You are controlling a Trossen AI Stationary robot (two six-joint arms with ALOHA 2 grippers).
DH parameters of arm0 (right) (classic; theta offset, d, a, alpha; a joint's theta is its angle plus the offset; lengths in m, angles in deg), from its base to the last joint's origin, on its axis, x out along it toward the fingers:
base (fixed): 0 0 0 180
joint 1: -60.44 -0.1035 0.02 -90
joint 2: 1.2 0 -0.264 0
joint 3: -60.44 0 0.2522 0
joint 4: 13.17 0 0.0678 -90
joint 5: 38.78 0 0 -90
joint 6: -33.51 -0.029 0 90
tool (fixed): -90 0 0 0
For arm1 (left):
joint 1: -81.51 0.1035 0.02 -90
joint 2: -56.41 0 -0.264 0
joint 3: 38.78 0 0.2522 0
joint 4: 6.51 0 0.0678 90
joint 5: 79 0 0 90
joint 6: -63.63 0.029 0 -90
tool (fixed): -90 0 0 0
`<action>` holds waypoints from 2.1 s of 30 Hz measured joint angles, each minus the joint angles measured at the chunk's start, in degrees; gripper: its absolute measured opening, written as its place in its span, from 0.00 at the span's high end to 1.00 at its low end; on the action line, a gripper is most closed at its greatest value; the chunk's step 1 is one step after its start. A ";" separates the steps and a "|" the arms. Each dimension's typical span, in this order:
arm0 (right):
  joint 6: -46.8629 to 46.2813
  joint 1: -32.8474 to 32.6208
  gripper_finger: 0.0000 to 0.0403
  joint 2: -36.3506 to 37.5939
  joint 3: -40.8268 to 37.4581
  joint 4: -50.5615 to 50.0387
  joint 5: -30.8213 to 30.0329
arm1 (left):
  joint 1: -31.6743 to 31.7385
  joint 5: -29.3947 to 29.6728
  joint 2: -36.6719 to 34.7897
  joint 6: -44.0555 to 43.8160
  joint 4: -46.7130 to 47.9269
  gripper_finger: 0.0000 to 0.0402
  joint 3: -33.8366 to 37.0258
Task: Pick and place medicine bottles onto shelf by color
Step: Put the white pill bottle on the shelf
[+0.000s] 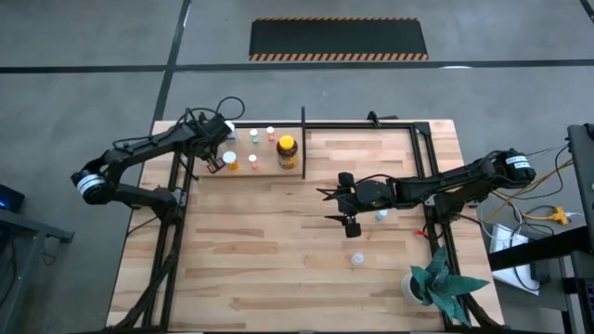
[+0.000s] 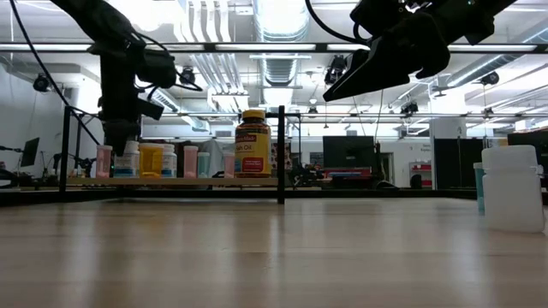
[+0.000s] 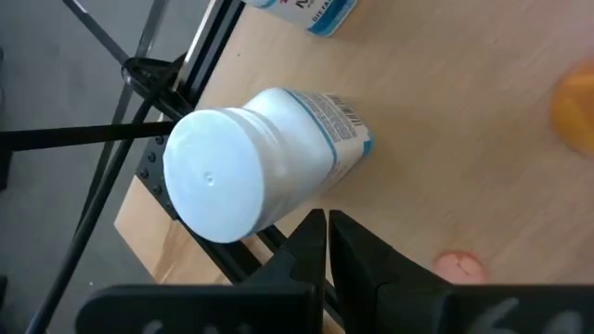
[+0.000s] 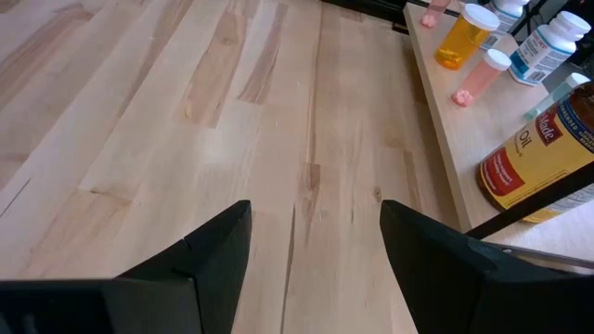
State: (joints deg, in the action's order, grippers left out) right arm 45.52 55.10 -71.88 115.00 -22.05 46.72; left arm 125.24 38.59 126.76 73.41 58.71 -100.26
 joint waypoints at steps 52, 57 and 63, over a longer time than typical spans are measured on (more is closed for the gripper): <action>0.00 0.00 0.43 0.00 0.00 -0.02 0.00 | -0.04 -0.90 -2.32 -2.74 0.50 1.00 -1.51; 0.00 0.01 0.43 0.00 0.00 -0.02 0.00 | 0.02 2.00 -2.24 -0.18 -0.88 1.00 -1.51; 0.00 0.00 0.43 0.00 0.00 -0.02 0.00 | 0.09 4.37 -2.21 0.18 -1.51 1.00 -1.51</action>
State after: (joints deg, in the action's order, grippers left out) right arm 45.52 55.10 -71.88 115.00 -22.07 46.72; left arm 125.32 42.97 124.55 73.59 57.20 -101.77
